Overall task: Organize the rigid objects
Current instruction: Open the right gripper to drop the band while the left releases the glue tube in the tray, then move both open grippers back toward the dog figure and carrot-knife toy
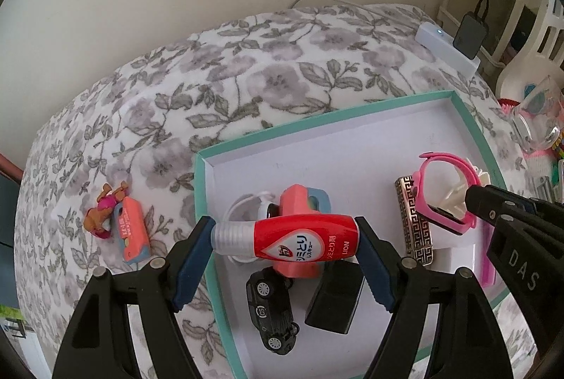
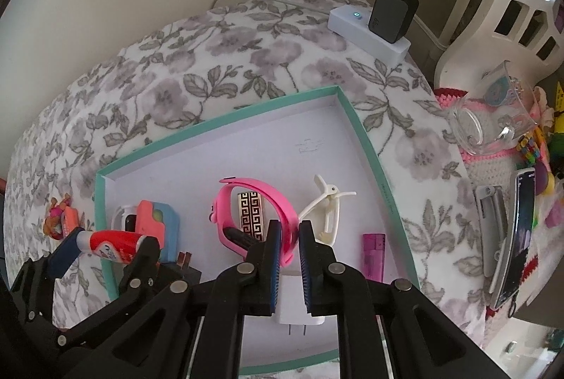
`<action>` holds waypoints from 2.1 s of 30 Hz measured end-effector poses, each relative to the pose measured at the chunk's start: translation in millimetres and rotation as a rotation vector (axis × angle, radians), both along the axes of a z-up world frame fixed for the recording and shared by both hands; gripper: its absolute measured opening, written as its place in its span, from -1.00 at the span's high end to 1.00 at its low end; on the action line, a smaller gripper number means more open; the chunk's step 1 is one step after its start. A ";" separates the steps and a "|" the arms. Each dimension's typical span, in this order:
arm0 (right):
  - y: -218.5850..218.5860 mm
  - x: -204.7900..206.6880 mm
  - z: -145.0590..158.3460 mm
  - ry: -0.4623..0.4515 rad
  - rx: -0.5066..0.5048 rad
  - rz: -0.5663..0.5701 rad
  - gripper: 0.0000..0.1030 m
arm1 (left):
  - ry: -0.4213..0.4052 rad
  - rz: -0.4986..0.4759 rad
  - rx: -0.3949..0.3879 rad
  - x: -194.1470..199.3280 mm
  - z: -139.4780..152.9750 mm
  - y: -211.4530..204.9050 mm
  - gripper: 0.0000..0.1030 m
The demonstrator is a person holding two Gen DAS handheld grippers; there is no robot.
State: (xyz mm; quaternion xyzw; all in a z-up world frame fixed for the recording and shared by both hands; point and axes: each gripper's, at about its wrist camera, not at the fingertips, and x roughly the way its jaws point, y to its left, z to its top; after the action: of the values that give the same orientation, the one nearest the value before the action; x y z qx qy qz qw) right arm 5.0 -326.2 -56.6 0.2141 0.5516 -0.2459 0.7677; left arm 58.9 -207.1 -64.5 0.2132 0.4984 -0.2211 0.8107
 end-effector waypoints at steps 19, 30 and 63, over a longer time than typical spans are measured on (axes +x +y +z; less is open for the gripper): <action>-3.1 -1.5 1.3 0.025 -0.020 -0.022 0.12 | 0.002 0.028 0.007 3.3 1.3 3.6 -0.55; -7.3 -4.0 -0.4 0.027 -0.022 -0.054 -0.37 | -0.007 0.156 0.031 20.5 0.6 25.3 -0.71; 25.8 14.9 16.5 -0.057 -0.117 0.036 -0.98 | 0.104 0.756 -0.070 99.3 -4.5 193.3 -0.91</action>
State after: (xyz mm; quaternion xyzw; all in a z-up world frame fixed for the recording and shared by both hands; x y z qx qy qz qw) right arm 19.9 -300.4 -40.2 0.1656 0.5179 -0.2576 0.7987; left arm 158.2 -13.8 -68.9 -0.0249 0.5745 0.0658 0.8155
